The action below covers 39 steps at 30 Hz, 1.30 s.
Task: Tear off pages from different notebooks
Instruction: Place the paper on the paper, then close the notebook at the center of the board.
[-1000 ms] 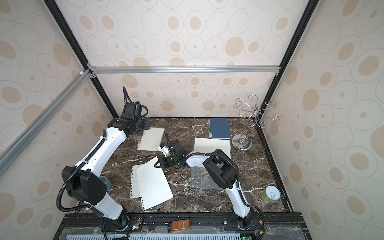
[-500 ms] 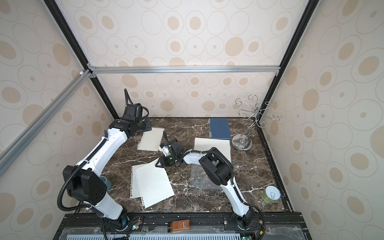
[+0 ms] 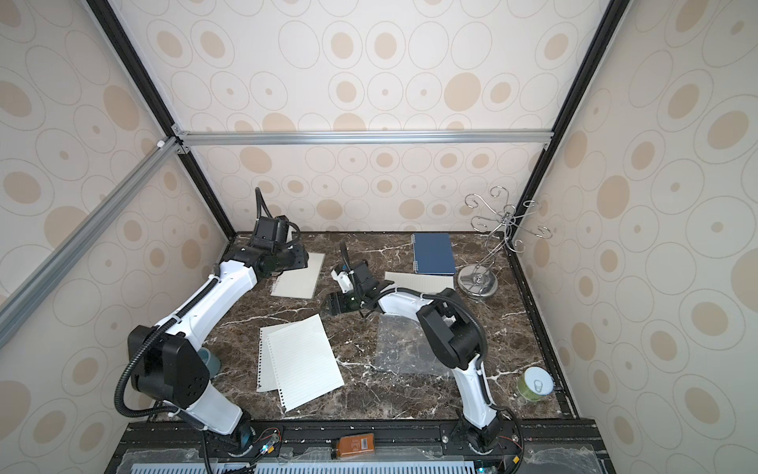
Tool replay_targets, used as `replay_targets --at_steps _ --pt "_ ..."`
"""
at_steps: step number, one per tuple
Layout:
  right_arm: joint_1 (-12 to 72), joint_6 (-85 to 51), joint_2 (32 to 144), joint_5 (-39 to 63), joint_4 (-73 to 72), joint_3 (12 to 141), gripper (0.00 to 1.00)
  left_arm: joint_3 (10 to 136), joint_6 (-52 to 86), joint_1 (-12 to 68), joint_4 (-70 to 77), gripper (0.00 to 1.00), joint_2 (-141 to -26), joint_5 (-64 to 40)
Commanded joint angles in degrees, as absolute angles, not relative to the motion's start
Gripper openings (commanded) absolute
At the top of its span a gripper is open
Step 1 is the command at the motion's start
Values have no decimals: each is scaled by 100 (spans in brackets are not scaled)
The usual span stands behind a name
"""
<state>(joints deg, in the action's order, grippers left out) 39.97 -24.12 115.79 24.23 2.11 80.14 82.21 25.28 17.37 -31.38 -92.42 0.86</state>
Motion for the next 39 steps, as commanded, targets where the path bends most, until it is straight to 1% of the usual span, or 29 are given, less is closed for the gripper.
replay_targets --at_steps 1,3,5,7,10,13,15,18,22,25,28,32,34,39 --pt "3685 -2429 10735 2054 154 7288 78 7841 2751 2037 -2798 54 -9102 -159" --pt "3312 -2589 10059 1959 107 6536 80 7500 2855 2315 -2504 55 -9104 -345" --pt "2876 -2632 9337 1825 343 5850 80 7265 2931 2650 -2212 55 -9204 -475" --pt "2393 -2632 8577 1648 717 5191 83 7194 3001 2995 -1960 53 -9457 -692" --pt "1749 -2577 7764 1523 1366 4527 91 7366 3094 3454 -1715 51 -10017 -935" --pt "910 -2514 7419 1736 1771 4207 94 7829 3070 3836 -1579 50 -10588 -1103" --pt "425 -2521 7400 1897 1841 4095 98 8247 3012 3983 -1643 49 -10982 -1138" --pt "-387 -2585 7625 2449 1784 3969 99 8884 2919 4146 -1735 49 -11507 -1264" --pt "-901 -2553 7823 2497 1626 3869 100 9757 2818 4312 -1922 48 -12180 -1386" --pt "-1090 -2595 8010 2625 1500 3849 100 10414 2747 4378 -2173 48 -12722 -1362" --pt "-1151 -2643 8280 2967 1262 3828 100 11187 2656 4379 -2615 47 -13351 -1264" --pt "-1159 -2624 8484 3006 1062 3738 100 12087 2532 4353 -3164 44 -14092 -1180" --pt "-1160 -2607 8585 2984 954 3710 100 12326 2501 4355 -3292 43 -14279 -1197" --pt "-1160 -2567 8931 3124 802 3706 100 12318 2451 4323 -3378 43 -14365 -1101"
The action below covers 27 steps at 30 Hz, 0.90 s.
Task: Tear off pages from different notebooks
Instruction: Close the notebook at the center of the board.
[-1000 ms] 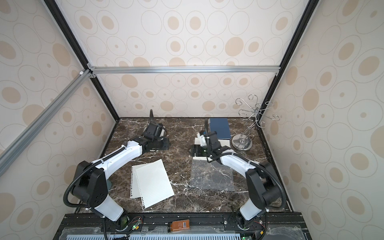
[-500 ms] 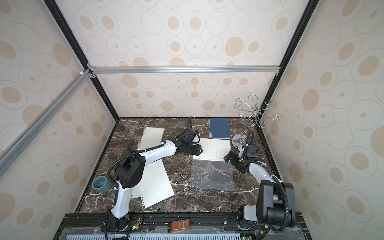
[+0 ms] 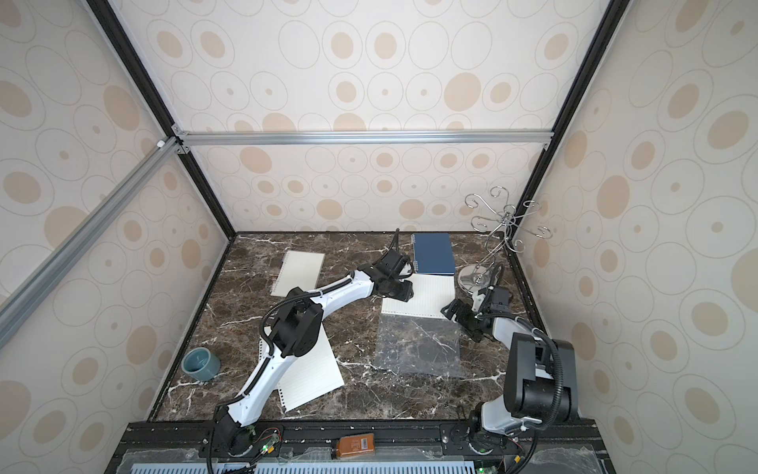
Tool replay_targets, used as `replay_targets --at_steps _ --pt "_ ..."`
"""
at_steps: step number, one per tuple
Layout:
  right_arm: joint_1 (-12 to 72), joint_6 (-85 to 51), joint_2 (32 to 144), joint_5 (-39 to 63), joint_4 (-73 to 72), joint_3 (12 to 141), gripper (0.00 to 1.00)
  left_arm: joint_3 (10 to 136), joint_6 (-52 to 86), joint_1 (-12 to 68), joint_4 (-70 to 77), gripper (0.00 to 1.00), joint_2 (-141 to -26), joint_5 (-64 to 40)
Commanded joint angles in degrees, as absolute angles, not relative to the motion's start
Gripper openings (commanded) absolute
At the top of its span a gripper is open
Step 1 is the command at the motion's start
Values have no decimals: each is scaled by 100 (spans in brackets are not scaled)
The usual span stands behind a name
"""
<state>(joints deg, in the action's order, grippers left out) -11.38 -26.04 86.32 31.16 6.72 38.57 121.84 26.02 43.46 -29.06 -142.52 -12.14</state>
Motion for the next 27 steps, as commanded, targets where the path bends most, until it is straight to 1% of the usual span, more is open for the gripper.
replay_targets --at_steps 1,6,9,15,21,27 --pt "-1160 -2558 8975 3169 800 3680 100 12294 2435 4299 -3417 43 -14376 -1075" --pt "-1119 -2708 8989 3553 481 3224 99 12039 2397 4172 -3388 42 -14384 -1033" --pt "-1095 -2745 8655 3670 440 2975 99 11950 2364 4084 -3449 41 -14414 -984" --pt "-795 -2878 8408 3936 617 2912 98 11892 2267 3975 -3519 41 -14413 -876" --pt "-255 -3356 8070 3961 503 2720 97 11716 2328 3939 -3475 41 -14376 -929" --pt "269 -4135 7423 3785 -90 2033 97 11393 2439 3940 -3296 41 -14290 -1004"
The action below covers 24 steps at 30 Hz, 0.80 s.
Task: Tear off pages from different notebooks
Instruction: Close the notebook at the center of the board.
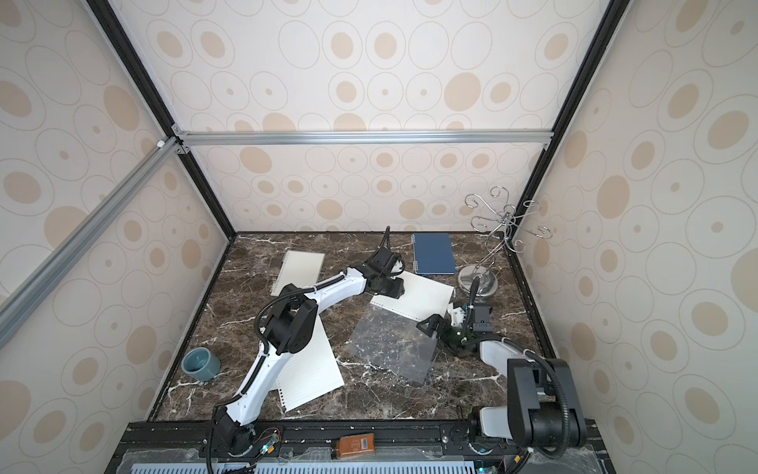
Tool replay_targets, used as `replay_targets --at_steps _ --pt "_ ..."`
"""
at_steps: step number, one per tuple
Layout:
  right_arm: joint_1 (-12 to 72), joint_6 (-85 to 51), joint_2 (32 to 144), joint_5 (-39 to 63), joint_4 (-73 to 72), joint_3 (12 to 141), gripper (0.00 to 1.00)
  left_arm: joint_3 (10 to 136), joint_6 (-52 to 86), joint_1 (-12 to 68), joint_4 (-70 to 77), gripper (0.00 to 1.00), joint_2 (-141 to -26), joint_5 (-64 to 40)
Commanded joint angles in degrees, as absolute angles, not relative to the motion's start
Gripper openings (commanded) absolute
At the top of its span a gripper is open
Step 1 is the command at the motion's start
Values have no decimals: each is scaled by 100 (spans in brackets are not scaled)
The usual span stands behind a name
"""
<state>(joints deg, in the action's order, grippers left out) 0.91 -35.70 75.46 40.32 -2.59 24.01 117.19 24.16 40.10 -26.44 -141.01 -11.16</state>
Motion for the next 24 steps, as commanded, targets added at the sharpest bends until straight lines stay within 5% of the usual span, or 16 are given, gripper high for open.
replay_targets --at_steps 1,15,24 --pt "313 -4244 7311 3792 -201 1950 97 11376 2442 3935 -3294 40 -14299 -1012" --pt "1059 -5507 5963 3788 -1004 1511 98 12024 2456 3945 -3616 39 -14448 -1199" --pt "1504 -5996 5858 3578 -1781 1305 99 13644 2368 3924 -4248 45 -13867 -956"
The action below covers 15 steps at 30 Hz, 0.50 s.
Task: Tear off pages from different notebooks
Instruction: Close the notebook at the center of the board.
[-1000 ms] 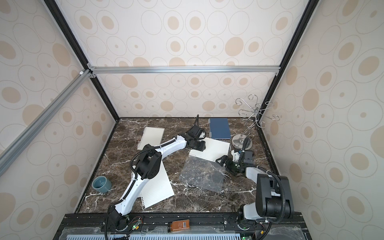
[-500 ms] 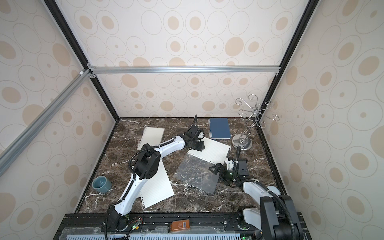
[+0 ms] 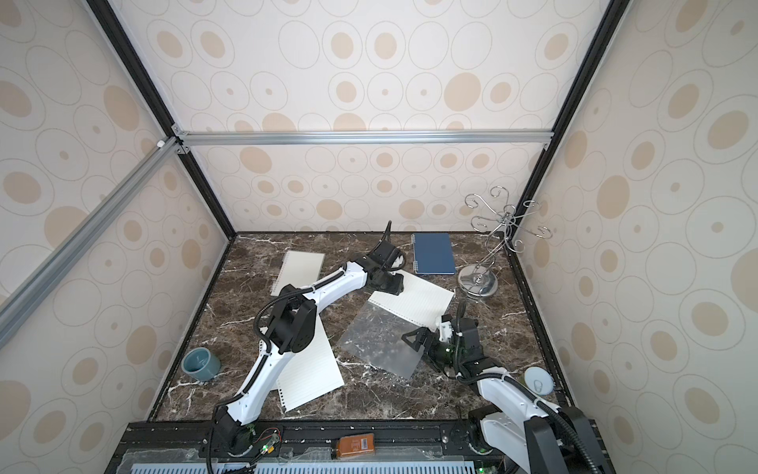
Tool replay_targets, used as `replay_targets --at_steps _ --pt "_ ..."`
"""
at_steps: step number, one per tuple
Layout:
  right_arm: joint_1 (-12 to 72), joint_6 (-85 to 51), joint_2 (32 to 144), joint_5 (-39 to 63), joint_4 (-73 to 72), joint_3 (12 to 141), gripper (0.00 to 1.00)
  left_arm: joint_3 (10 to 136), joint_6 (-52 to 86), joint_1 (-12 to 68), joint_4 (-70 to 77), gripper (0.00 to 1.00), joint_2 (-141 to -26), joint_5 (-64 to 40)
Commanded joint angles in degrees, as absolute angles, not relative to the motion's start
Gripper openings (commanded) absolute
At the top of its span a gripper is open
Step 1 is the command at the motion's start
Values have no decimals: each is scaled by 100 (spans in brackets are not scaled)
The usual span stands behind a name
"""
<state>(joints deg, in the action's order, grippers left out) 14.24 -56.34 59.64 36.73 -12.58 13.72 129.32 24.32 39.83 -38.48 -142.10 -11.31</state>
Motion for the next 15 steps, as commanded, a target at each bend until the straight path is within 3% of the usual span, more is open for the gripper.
replay_targets --at_steps 1,5,15 --pt "1544 -6064 5817 3563 -1861 1296 99 13816 2350 3914 -4325 45 -13815 -916" --pt "1774 -6261 5584 3437 -2000 1328 99 14255 2288 3826 -4637 46 -13582 -723" --pt "1846 -6603 5137 2950 -2371 1185 100 13419 2171 3611 -4579 45 -12725 -256"
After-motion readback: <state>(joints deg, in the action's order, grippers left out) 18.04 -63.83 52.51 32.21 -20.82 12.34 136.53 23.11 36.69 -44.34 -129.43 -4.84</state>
